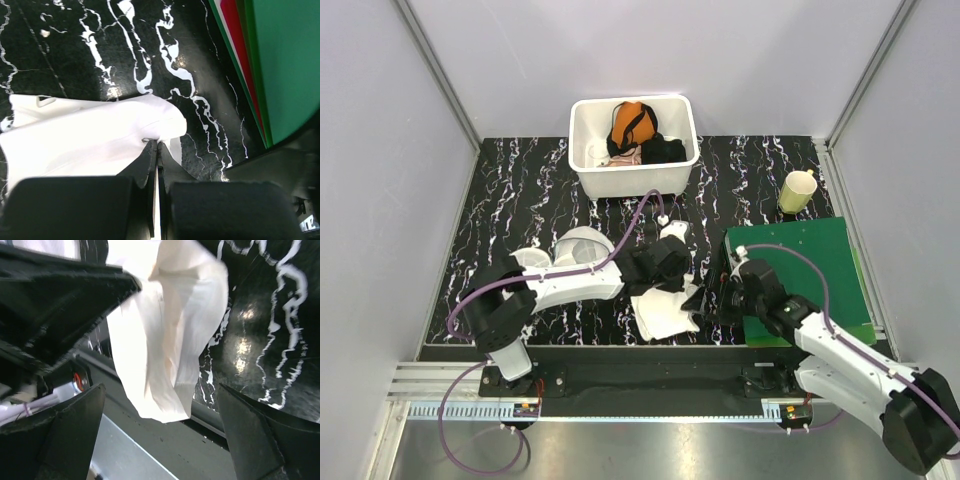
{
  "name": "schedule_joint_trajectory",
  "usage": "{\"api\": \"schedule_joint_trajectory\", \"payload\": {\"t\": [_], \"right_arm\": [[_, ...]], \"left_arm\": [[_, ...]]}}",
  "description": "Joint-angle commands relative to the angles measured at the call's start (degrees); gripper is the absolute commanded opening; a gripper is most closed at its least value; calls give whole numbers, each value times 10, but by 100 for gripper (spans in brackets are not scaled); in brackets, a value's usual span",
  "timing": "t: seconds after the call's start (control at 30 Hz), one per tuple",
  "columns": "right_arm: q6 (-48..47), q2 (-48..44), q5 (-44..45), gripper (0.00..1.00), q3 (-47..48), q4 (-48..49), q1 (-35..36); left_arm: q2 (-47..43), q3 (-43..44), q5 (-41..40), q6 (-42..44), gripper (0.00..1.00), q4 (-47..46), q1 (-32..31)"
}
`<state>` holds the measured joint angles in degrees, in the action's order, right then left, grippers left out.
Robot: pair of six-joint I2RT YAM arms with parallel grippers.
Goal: Place the bra in the laundry bag and zip it closed
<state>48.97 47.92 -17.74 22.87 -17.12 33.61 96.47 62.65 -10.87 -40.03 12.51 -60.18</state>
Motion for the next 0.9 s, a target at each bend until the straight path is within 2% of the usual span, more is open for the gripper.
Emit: {"api": "schedule_joint_trajectory", "payload": {"t": [0.0,0.2,0.4,0.43,0.53,0.57,0.6,0.7,0.73,0.87], "right_arm": [[38,18,-83,100,-57,156,1],[67,98,-98,100,-93,300,1],[83,189,-77,98,-94,386,1],[88,208,-73,94,-96,396,1],[87,238,-52,83,-102,440,1],[84,243,-43,81,-102,449,1],[81,248,-40,80,-100,448,1],[74,270,-36,72,-92,458,1],[75,280,-36,62,-92,462,1],[83,306,-44,41,-92,493,1]], "left_arm": [[10,15,23,2,0,-38,0],[14,14,37,-2,0,-44,0],[8,9,50,-5,0,-53,0],[7,6,49,-6,3,-56,0],[-18,-16,42,-8,28,-74,1],[-39,-29,39,-6,42,-78,1],[-50,-33,30,-4,48,-79,1],[-99,-39,20,12,60,-51,8],[-113,-41,18,16,62,-43,11],[-204,-60,11,33,70,-3,15]]}}
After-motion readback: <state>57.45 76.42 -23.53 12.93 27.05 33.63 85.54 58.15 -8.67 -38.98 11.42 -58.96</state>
